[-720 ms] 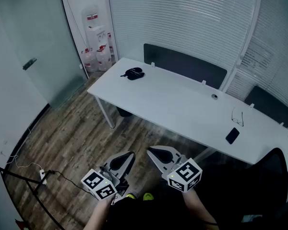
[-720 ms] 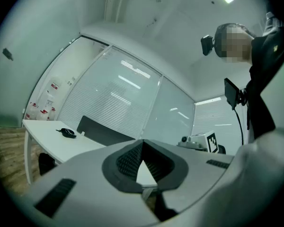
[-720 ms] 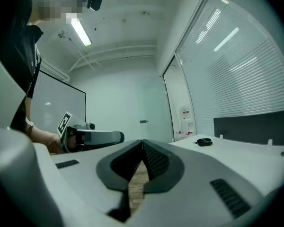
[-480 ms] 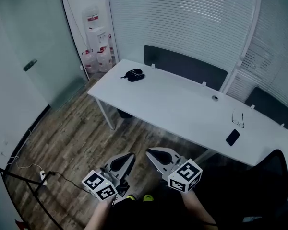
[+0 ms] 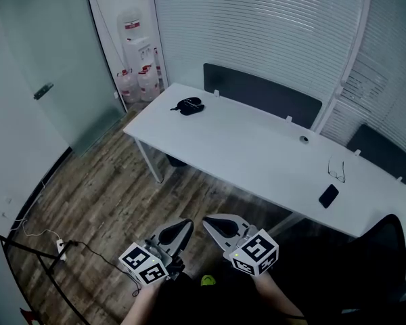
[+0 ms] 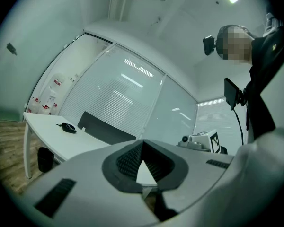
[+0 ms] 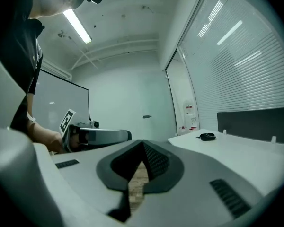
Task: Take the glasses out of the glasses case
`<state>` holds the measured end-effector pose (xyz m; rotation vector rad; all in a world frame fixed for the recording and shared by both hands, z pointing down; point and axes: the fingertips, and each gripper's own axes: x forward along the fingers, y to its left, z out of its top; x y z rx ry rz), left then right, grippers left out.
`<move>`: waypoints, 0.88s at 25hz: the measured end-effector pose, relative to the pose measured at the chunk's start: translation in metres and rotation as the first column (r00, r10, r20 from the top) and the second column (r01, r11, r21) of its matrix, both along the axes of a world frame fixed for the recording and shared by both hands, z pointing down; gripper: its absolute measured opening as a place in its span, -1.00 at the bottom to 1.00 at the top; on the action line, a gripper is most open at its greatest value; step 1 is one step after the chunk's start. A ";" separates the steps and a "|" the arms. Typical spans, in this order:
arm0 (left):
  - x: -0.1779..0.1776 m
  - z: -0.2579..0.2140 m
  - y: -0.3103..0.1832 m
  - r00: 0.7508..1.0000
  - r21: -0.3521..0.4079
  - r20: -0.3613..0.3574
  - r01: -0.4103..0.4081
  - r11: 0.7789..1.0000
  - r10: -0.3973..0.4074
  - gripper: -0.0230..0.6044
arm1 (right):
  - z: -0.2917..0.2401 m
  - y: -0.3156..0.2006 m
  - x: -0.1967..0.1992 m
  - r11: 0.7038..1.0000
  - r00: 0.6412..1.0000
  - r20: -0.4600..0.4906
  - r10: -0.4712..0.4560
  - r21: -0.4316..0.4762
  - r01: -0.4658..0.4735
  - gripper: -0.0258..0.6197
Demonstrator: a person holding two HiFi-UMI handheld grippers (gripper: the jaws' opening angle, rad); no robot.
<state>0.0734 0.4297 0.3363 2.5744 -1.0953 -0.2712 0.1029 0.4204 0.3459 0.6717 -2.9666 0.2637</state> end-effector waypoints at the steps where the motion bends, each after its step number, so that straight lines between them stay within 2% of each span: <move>1: 0.000 0.001 0.000 1.000 -0.002 -0.002 0.000 1.000 0.000 -0.91 | 0.000 0.000 0.000 1.000 1.000 0.000 -0.003 0.004 0.003 -0.87; 6: 0.000 0.005 -0.002 1.000 -0.017 -0.007 0.005 1.000 -0.005 -0.91 | 0.002 -0.001 -0.001 1.000 1.000 -0.002 -0.007 0.020 0.007 -0.87; 14: -0.011 0.016 -0.010 1.000 -0.048 -0.002 0.020 0.999 -0.020 -0.91 | 0.010 -0.014 -0.006 1.000 1.000 -0.005 0.007 -0.002 -0.007 -0.87; 22: -0.027 0.032 -0.044 1.000 -0.081 -0.029 0.004 0.997 -0.006 -0.91 | 0.027 -0.044 -0.015 0.999 0.999 -0.034 0.010 -0.046 -0.012 -0.86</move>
